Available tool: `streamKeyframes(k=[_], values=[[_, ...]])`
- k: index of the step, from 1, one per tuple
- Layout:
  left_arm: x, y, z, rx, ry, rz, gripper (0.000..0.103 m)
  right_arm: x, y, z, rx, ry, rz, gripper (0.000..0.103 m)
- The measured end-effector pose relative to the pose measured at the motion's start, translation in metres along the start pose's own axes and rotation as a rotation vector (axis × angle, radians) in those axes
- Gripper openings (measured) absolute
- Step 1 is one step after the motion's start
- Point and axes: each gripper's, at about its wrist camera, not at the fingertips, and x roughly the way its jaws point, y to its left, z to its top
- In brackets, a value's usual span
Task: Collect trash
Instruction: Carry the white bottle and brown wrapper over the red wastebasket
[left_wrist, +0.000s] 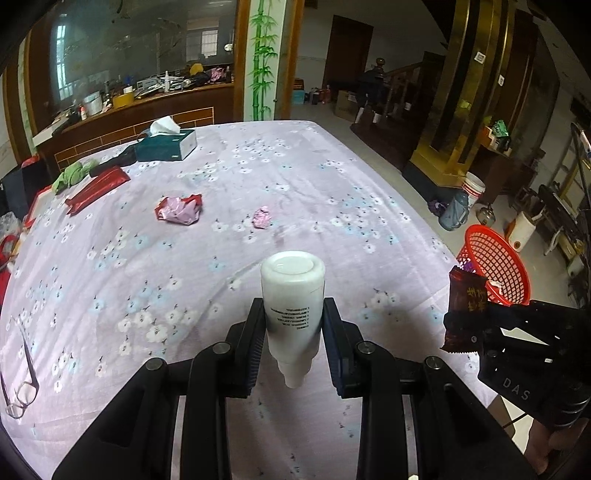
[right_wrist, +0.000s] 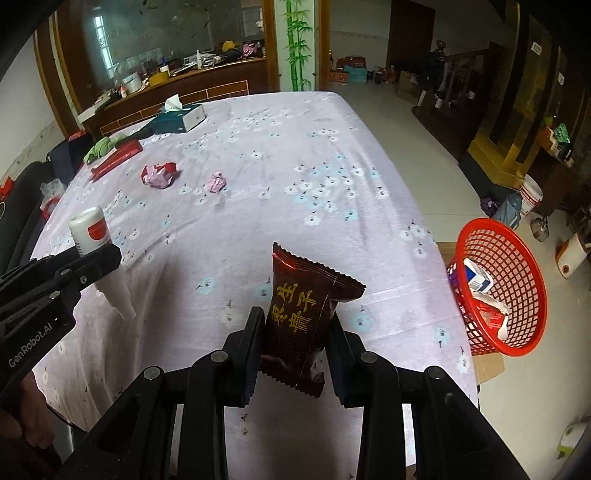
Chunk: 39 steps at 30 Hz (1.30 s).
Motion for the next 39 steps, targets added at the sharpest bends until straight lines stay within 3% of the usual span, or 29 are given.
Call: streamKeyframes(k=[39], values=[[0.008, -0.050, 0.021, 0.088, -0.029, -0.047, 0.029, -0.021, -0.043, 0.004, 0.058, -0.071, -0.042, 0.034]])
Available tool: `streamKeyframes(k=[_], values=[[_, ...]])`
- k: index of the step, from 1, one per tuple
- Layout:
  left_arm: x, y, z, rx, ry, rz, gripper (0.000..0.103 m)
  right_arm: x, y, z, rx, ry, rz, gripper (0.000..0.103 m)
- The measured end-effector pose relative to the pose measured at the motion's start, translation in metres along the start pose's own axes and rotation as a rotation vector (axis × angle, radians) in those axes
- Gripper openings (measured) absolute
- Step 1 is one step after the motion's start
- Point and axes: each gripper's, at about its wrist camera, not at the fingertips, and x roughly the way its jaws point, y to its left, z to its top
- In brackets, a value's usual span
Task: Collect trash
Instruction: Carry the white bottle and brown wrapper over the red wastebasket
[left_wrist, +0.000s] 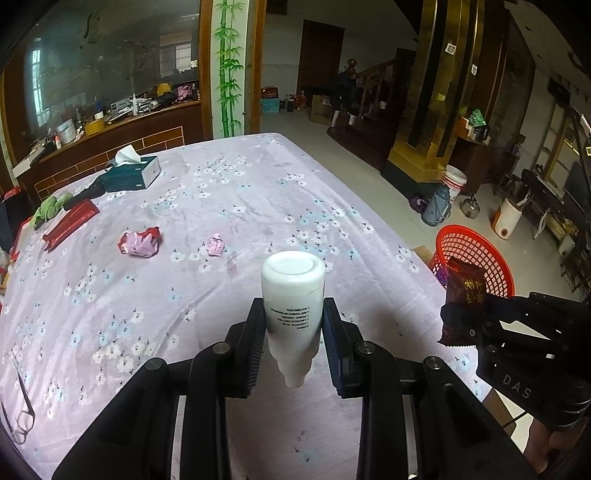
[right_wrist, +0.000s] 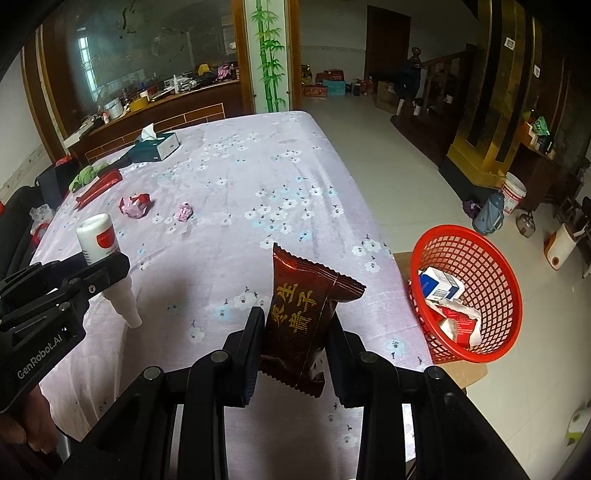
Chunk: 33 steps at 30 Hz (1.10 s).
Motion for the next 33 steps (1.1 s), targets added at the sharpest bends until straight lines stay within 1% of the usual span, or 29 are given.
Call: streamKeyframes(k=[8, 17, 27, 33], values=[[0.004, -0.016, 0.002, 0.025, 0.008, -0.014, 0.029, -0.004, -0.018, -0.004, 0.034, -0.006, -0.007, 0.034], [0.010, -0.047, 0.007, 0.086, 0.014, -0.054, 0.029, -0.012, -0.047, -0.010, 0.096, -0.014, -0.028, 0.034], [0.017, -0.090, 0.014, 0.177, 0.013, -0.131, 0.029, -0.021, -0.084, -0.022, 0.178, -0.012, -0.063, 0.034], [0.023, -0.116, 0.020, 0.225, 0.016, -0.196, 0.029, -0.031, -0.120, -0.028, 0.270, -0.020, -0.087, 0.034]])
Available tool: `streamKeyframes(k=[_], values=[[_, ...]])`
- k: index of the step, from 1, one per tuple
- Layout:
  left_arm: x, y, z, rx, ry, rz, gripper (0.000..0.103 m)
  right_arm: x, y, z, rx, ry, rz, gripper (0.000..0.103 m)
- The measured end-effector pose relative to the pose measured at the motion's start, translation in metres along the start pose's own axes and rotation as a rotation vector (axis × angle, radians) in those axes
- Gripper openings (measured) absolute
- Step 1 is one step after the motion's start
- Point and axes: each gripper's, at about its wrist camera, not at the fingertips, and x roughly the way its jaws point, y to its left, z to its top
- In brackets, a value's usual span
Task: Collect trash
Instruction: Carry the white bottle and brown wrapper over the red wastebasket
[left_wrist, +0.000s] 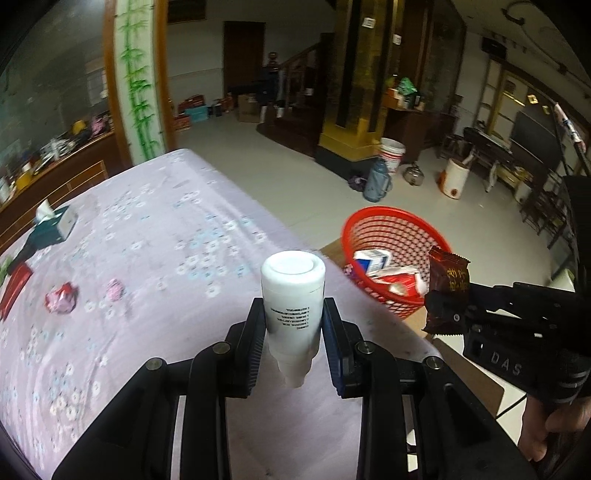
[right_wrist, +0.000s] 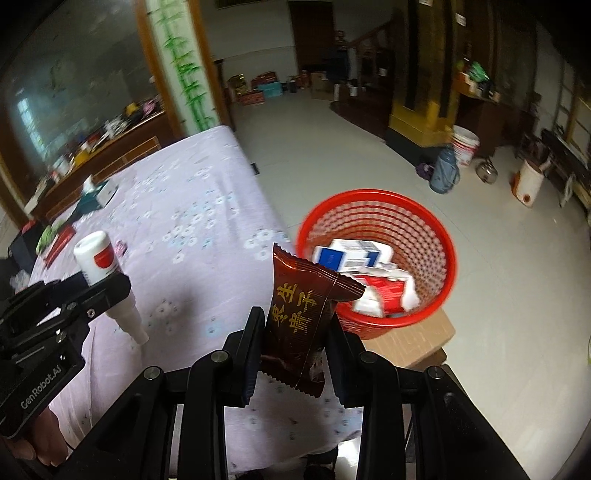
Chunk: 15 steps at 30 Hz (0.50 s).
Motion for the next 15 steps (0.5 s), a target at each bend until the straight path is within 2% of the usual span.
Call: streamKeyframes(k=[10, 15], values=[[0.024, -0.037, 0.034, 0.030, 0.015, -0.153, 0.029, -0.012, -0.056, 0.014, 0.108, -0.019, -0.011, 0.034], [0.045, -0.054, 0.051, 0.045, 0.027, -0.179, 0.029, -0.012, -0.082, 0.029, 0.136, -0.029, 0.003, 0.034]])
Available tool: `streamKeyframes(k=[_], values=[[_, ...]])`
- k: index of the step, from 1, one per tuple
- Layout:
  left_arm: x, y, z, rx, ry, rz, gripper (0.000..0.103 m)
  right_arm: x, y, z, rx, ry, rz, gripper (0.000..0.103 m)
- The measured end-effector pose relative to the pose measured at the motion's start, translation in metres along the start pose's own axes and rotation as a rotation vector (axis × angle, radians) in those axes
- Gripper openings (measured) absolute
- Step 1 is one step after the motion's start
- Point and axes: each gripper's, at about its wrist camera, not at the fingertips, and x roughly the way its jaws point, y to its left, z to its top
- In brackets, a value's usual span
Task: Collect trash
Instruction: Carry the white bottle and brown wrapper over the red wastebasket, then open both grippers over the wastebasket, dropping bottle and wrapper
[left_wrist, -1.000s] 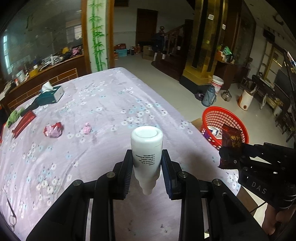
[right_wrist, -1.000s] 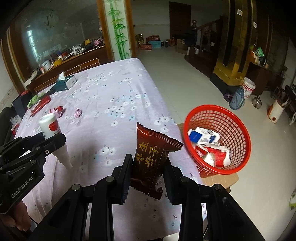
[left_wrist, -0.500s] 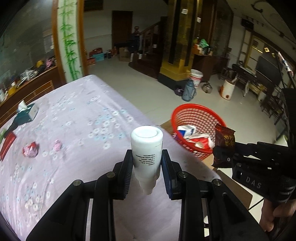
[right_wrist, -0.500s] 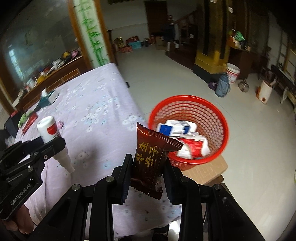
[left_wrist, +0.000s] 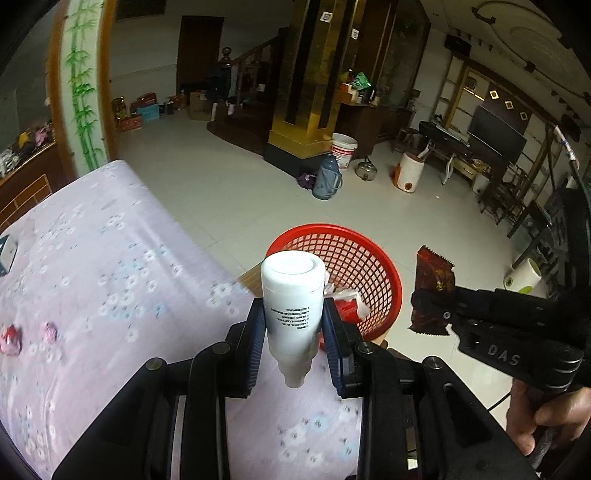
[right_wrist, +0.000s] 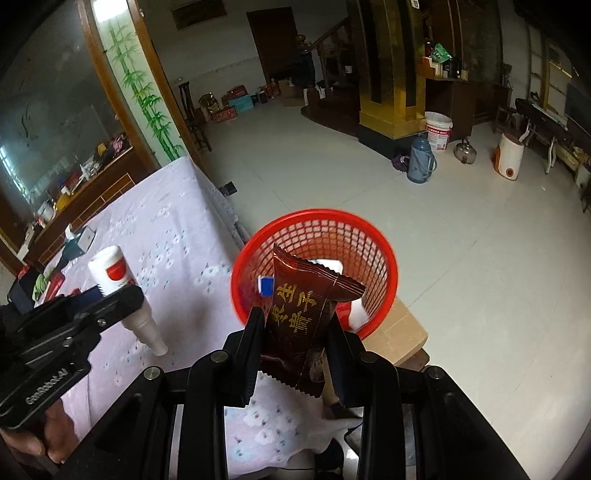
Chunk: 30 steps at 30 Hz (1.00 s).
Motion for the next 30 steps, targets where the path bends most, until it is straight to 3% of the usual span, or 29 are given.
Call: streamKeyframes(k=[11, 30], values=[[0.059, -0.022, 0.030, -0.002, 0.058, -0.057, 0.029, 0.027, -0.035, 0.035, 0.028, 0.043, 0.047, 0.034], [0.103, -0.031, 0.037, 0.012, 0.104, -0.047, 0.029, 0.069, -0.053, 0.076, 0.035, 0.085, 0.080, 0.034]])
